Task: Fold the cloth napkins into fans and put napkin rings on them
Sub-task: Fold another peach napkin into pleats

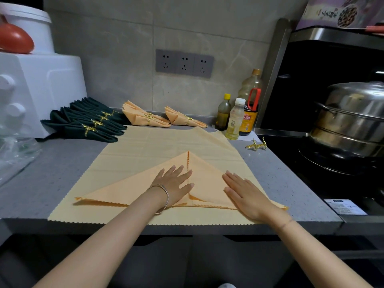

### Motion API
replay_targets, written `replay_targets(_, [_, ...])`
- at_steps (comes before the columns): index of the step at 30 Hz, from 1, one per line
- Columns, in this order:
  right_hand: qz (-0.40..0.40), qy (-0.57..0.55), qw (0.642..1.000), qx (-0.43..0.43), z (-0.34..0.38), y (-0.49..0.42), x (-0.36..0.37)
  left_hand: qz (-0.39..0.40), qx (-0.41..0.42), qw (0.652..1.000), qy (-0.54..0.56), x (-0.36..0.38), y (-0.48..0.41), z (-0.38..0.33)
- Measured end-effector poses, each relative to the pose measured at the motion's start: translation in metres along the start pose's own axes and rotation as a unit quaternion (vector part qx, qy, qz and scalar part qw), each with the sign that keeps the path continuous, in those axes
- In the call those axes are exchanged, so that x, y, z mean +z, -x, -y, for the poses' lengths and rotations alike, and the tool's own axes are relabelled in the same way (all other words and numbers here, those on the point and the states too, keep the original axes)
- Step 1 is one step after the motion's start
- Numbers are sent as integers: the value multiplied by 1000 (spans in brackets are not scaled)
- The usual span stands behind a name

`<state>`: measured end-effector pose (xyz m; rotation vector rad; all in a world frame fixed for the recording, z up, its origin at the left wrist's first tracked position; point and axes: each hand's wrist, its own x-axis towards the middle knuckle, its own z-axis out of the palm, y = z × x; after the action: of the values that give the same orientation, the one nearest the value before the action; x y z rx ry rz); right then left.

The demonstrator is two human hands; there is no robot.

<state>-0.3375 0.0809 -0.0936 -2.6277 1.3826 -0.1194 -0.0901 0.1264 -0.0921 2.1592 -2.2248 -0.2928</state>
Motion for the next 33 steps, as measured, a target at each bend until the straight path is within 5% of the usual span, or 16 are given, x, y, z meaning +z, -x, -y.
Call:
replay_targets(8, [-2,-21,998,62,-28,44,-6,-11,8,1000,22,-3,4,-1])
replay_targets(13, [-50,-60,996,-35,-10,43,-12,-37,32,994,94,-10,23,-5])
replay_targets(18, [-43,-59,989,-128,28,39,-12,-62,85,994,33,-11,69,-5])
replay_targets(33, [-79,31,986,-144,30,38,-17,-94,142,985,-16,9,101,-10])
